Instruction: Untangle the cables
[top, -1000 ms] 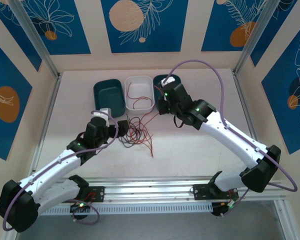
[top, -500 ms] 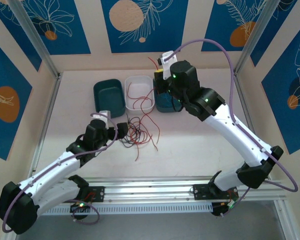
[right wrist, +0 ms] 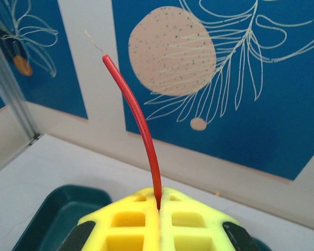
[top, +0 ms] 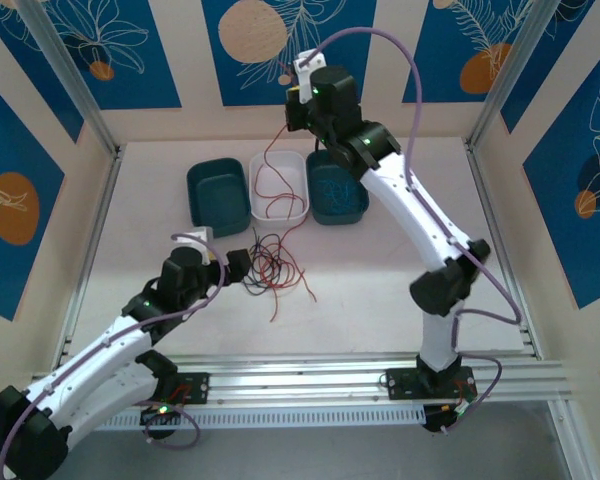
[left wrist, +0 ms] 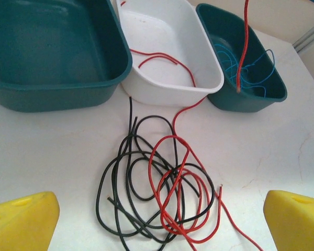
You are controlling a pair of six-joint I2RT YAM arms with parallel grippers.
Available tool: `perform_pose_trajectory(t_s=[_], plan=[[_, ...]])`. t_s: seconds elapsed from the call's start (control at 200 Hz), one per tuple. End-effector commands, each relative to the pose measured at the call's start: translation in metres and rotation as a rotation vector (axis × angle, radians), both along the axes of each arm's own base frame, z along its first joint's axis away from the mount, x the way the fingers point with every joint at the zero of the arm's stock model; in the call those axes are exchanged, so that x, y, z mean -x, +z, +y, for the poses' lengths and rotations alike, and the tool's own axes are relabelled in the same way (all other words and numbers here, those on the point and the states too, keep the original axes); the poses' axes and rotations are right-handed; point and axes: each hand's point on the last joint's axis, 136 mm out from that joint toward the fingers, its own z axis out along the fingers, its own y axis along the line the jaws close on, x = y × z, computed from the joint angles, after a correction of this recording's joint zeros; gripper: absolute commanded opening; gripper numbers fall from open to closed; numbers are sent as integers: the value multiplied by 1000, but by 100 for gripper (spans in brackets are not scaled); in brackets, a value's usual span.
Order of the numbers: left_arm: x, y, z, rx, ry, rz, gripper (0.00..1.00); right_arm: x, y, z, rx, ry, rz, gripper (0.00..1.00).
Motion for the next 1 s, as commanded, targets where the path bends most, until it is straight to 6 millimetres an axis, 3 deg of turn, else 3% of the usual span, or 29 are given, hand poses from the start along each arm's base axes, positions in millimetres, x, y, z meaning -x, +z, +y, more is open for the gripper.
perform_pose_trajectory(t_s=[0.0, 0.18, 0.435, 0.575, 0.82, 0.995], plan=[[10, -13, 2, 17, -8, 49, 100, -28, -9, 5, 48, -15, -12, 0], [16, -18, 0, 44, -20, 66, 100, -70, -38, 12, 121, -66, -22, 0], [18, -16, 5, 27, -15, 56, 100, -98, -117, 8, 218, -98, 94, 0], [17, -16, 6, 26, -8, 52, 100, -96, -163, 6, 228, -72, 224, 0], [16, -17, 6, 23, 0, 59, 100, -71, -238, 21, 275, 18, 442, 0], [17, -19, 7, 19, 2, 66, 100, -53, -278, 22, 250, 34, 592, 0]])
